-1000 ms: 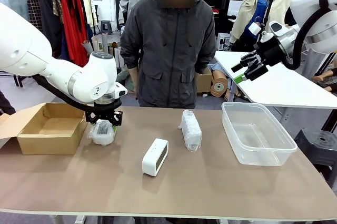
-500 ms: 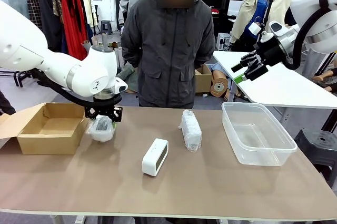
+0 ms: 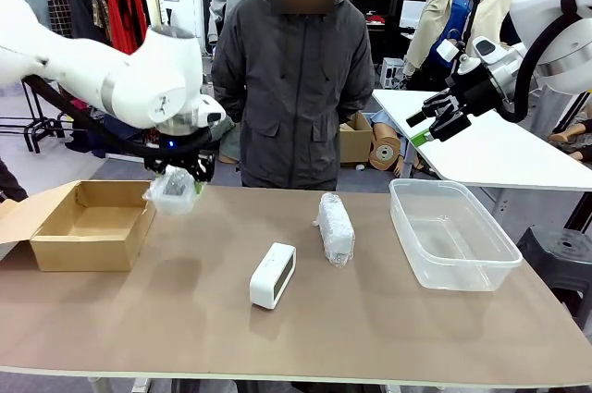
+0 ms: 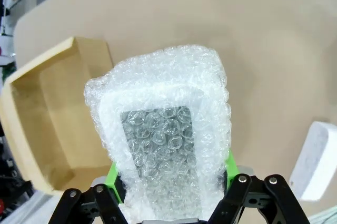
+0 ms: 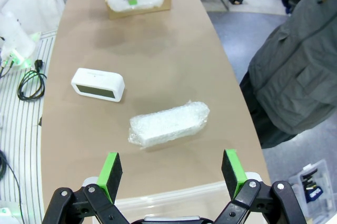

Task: Separate and place wrapped and unwrapped clocks.
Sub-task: Pick up the Digital clock indicated by the person.

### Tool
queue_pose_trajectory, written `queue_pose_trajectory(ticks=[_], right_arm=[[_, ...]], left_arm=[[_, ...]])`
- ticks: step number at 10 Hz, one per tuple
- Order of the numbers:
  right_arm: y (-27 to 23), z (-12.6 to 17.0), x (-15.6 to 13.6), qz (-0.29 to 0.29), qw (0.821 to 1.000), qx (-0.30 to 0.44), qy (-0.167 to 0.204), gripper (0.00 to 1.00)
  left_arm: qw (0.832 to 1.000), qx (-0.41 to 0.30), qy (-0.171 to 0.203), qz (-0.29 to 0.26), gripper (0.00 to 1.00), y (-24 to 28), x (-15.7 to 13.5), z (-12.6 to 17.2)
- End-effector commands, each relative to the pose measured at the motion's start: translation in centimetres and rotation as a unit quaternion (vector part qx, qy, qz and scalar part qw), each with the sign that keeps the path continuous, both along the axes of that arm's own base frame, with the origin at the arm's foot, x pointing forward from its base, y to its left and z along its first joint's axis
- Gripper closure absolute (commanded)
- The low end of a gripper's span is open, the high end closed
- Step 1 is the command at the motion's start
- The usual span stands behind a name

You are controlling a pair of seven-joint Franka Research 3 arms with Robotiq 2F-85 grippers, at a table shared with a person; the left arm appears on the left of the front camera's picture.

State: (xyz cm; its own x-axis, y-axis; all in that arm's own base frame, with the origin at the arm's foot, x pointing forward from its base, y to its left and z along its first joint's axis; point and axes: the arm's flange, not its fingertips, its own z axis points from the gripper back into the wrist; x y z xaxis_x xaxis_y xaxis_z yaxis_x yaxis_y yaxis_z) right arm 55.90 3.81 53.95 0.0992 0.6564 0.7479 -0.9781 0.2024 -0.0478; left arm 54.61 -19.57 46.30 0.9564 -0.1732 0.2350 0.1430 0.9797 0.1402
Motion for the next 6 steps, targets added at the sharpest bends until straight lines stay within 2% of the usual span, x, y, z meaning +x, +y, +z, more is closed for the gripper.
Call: queue_pose_trajectory(ticks=[1,6], right_arm=[[0.0,0.1,0.0,0.000,1.000,0.000,-0.003,0.00],[0.0,0.1,0.0,0.000,1.000,0.000,-0.003,0.00]], left_arm=[[1.000,0.008,-0.007,-0.022,1.00,0.9,-1.7,3.7],[0.997,0.011,-0.044,-0.065,1.00,2.7,-2.6,12.2]])
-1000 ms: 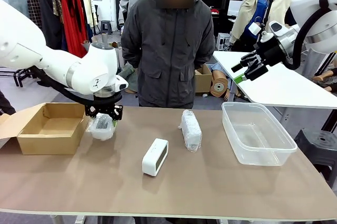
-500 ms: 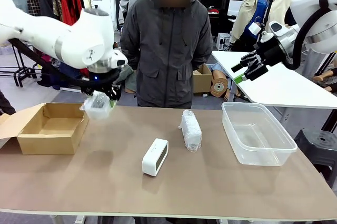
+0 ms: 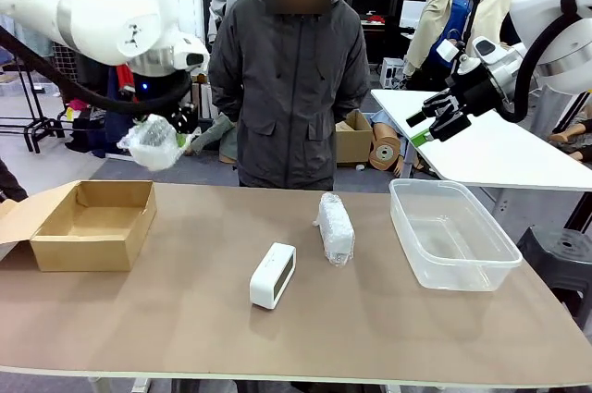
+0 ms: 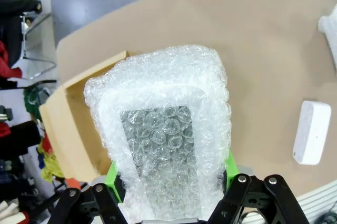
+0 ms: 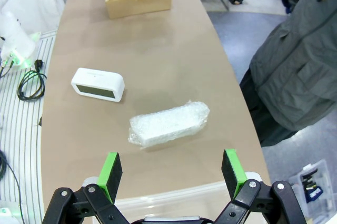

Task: Separate and place wrapped and unwrapped clocks.
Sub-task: Pick up the Digital clock indicated by the person, then if the picked Digital clock is wrapped, place it in the Package Box ; if not, place it in the Organizing box.

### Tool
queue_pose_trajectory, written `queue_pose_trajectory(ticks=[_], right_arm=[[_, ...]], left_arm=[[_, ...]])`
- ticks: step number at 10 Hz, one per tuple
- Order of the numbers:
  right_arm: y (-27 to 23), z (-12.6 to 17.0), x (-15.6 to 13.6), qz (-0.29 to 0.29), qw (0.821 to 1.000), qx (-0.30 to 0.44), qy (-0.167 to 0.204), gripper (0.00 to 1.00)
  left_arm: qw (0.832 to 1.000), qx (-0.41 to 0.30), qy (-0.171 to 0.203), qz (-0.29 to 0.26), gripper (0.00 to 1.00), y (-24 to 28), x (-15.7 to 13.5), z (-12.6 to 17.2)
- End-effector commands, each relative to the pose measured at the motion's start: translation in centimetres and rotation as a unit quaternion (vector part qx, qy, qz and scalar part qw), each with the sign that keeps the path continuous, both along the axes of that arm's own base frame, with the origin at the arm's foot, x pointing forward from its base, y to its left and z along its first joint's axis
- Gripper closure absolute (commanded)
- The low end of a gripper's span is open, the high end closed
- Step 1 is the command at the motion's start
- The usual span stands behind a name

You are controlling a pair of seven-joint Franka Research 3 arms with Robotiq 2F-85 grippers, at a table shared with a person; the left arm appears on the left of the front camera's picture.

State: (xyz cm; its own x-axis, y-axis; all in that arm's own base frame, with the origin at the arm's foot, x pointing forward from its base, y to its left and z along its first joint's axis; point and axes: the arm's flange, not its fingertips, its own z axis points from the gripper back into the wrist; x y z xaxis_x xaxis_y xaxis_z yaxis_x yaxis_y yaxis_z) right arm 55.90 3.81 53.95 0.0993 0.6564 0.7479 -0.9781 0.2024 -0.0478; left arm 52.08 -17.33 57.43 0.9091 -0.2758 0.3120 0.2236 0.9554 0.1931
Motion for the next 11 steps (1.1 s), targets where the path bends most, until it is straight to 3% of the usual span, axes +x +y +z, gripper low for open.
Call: queue_pose_trajectory(ticks=[1,5,6,11], right_arm=[[0.0,0.1,0.0,0.000,1.000,0.000,-0.003,0.00],[0.0,0.1,0.0,0.000,1.000,0.000,-0.003,0.00],[0.0,0.1,0.0,0.000,1.000,0.000,-0.003,0.00],[0.0,0.1,0.0,0.000,1.000,0.000,-0.003,0.00]], left_arm=[[1.000,-0.012,-0.006,-0.027,1.00,0.5,-0.5,2.9],[0.998,-0.008,-0.026,-0.057,1.00,-0.5,-1.9,7.0],[0.999,-0.006,-0.029,-0.037,1.00,-0.3,-1.5,5.9],[0.999,-0.006,-0.029,-0.037,1.00,-0.3,-1.5,5.9]])
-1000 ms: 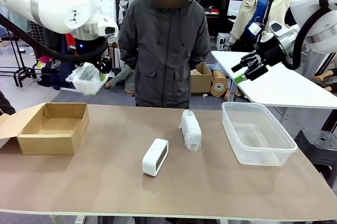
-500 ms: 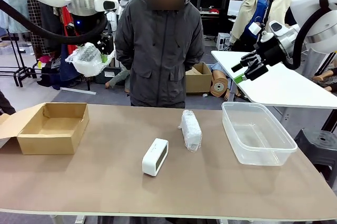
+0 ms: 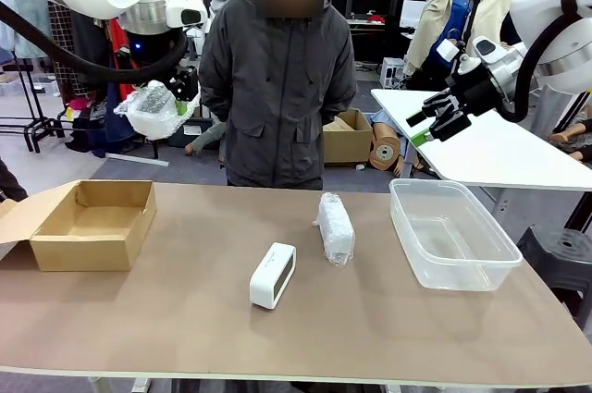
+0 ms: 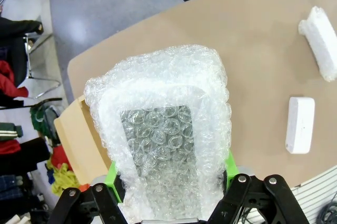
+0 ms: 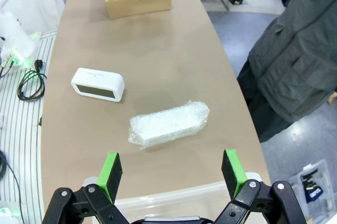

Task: Separate and place wrapped and unwrapped clocks.
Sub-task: If the picked Digital clock is wrapped, place it in the Package Box ; if not, place it in the Organizing box.

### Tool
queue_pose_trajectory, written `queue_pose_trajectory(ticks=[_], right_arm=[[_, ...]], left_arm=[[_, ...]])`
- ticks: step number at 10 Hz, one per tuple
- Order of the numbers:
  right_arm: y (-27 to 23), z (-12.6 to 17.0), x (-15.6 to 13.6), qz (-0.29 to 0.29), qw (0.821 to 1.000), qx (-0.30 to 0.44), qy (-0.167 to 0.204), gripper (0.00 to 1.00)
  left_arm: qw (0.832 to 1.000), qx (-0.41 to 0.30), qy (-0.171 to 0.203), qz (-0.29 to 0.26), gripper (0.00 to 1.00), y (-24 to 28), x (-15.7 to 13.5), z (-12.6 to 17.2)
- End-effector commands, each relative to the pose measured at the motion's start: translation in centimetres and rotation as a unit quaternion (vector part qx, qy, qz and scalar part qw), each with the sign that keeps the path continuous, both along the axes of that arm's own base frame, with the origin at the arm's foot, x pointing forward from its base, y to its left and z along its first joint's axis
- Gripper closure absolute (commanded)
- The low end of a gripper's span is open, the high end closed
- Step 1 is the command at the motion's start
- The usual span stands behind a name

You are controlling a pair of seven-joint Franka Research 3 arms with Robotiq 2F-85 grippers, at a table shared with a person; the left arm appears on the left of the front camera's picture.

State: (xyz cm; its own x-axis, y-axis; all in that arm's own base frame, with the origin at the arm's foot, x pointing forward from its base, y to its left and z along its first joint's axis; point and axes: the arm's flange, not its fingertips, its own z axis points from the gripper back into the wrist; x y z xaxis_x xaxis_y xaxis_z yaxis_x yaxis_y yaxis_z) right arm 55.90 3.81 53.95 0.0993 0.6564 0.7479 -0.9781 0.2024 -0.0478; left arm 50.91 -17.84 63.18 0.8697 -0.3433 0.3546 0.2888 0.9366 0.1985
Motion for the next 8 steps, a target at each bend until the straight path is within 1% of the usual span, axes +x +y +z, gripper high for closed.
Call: queue_pose_trajectory(ticks=[1,8], right_arm=[[-0.01,0.11,0.05,0.000,1.000,0.000,-0.003,0.00],[-0.01,0.11,0.05,0.000,1.000,0.000,-0.003,0.00]], left_arm=[[1.000,-0.003,-0.006,0.002,1.00,0.20,-0.30,0.15],[1.000,-0.003,-0.006,0.002,1.00,0.20,-0.30,0.15]])
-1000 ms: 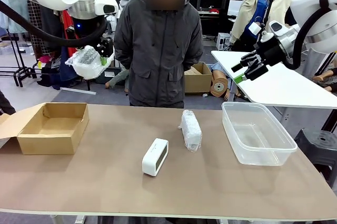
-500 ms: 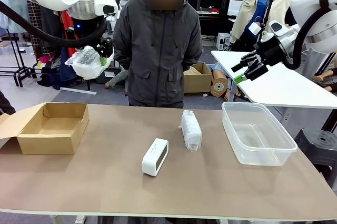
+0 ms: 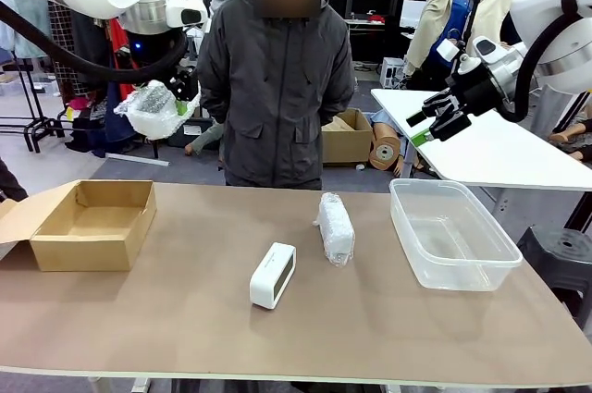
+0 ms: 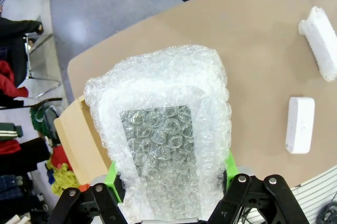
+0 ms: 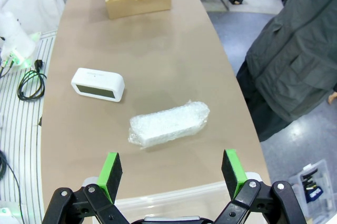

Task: Separate and place wrapped and unwrapped clocks.
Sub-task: If the picked Digital clock is wrapped, place it in the Package Box ; if not, place it in the Organizing box.

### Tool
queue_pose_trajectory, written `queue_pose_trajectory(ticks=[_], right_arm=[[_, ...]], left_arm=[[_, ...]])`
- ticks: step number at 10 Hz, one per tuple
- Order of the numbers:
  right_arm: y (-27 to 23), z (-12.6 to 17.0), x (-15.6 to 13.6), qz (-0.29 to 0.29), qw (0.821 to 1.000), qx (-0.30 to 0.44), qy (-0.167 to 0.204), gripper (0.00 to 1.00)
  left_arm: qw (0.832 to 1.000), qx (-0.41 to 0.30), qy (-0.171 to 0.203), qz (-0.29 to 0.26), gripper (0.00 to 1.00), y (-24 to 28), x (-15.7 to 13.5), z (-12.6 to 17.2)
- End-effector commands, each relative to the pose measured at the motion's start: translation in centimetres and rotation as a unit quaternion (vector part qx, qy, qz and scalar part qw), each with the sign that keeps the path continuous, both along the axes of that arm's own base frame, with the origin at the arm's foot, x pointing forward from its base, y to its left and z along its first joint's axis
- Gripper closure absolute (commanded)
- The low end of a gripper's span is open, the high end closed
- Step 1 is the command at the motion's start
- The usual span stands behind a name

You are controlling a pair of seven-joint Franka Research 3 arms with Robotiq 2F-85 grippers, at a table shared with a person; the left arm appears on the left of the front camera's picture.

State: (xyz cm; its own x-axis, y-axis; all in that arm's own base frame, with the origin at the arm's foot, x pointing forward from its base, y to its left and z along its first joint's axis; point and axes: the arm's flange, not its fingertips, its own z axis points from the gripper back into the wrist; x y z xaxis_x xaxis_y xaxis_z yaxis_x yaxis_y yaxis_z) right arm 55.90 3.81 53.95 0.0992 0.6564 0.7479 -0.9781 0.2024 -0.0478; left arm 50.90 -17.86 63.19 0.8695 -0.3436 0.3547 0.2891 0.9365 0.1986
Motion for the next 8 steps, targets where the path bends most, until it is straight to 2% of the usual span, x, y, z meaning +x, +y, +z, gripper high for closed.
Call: queue_pose_trajectory(ticks=[1,6,7,8], right_arm=[[0.0,0.1,0.0,0.000,1.000,0.000,-0.003,0.00],[0.0,0.1,0.0,0.000,1.000,0.000,-0.003,0.00],[0.0,0.1,0.0,0.000,1.000,0.000,-0.003,0.00],[0.0,0.1,0.0,0.000,1.000,0.000,-0.003,0.00]], left_arm=[[1.000,-0.003,-0.006,0.002,1.00,0.2,-0.3,0.1],[1.000,-0.003,-0.006,0.002,1.00,0.2,-0.3,0.1],[1.000,0.000,0.000,0.000,1.00,0.0,0.0,0.0],[1.000,0.009,0.022,-0.010,1.00,-0.2,-0.4,-1.6]])
